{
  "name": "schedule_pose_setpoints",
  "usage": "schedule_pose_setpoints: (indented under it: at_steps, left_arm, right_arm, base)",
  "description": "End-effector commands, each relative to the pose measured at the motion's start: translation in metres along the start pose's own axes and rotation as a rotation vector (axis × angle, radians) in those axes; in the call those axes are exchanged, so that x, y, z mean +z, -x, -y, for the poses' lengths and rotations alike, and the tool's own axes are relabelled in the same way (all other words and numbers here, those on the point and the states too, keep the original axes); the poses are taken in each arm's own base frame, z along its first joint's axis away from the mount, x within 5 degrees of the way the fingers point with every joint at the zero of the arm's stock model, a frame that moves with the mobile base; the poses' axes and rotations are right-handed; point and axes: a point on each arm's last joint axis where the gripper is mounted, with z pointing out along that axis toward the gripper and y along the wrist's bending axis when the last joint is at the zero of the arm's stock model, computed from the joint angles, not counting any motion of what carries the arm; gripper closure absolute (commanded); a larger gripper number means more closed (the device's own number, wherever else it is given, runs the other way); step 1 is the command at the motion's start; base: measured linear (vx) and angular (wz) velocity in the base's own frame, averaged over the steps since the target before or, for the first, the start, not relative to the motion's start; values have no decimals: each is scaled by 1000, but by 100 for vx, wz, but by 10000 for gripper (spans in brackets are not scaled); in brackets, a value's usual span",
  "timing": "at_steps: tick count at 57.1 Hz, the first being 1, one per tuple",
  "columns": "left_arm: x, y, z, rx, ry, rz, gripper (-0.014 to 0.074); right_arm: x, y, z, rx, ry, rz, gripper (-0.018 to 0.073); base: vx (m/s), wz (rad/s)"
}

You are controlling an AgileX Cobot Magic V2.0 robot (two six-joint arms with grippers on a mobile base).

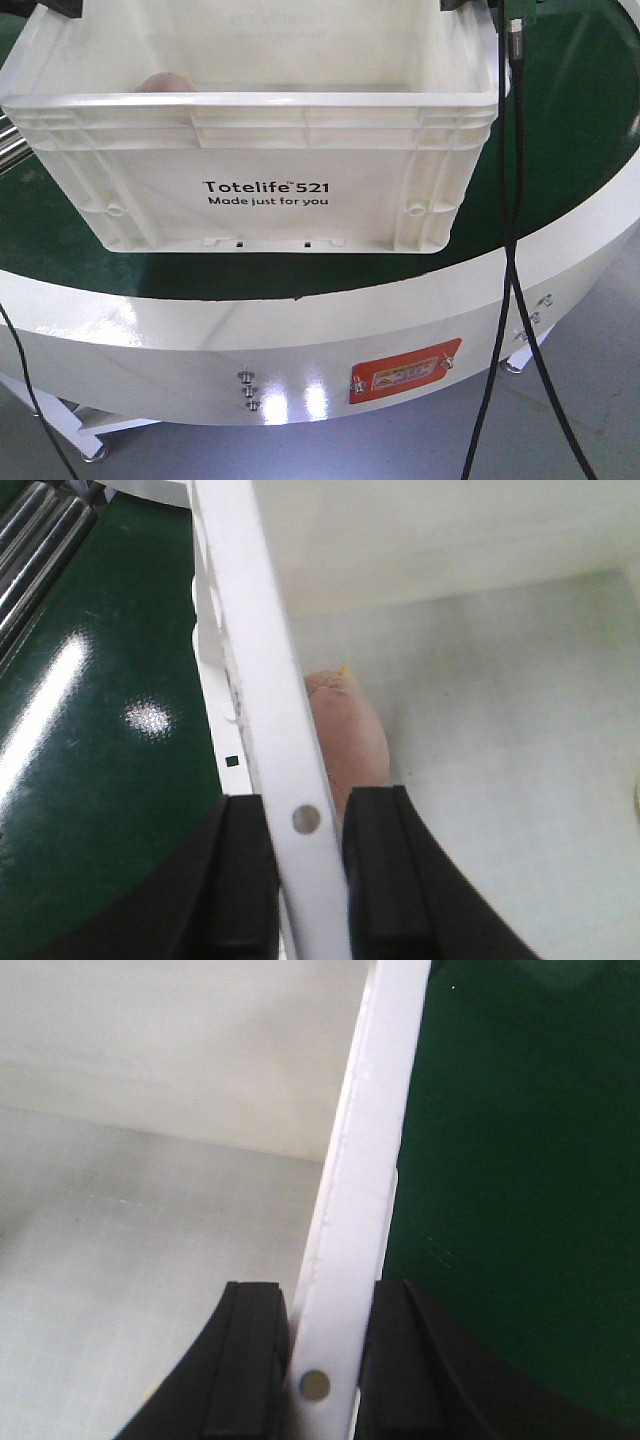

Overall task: Place moving items into box and shelve
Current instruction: 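Hold the tote raised with both grippers while the base drives away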

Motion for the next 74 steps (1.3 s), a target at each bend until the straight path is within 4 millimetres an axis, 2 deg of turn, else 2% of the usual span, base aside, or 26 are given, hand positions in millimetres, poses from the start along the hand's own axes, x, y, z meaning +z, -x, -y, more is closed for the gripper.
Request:
schedule_pose_setpoints:
  at_steps: [1,74]
  left_arm:
    - [-45,19,14,47,14,224,594]
    - [-45,19,14,47,14,224,594]
  right_arm:
    - [-47,26,7,-36,-21,250,563]
    - [-47,26,7,-36,-21,250,563]
  base:
    - [-2,1]
    - [-4,-2]
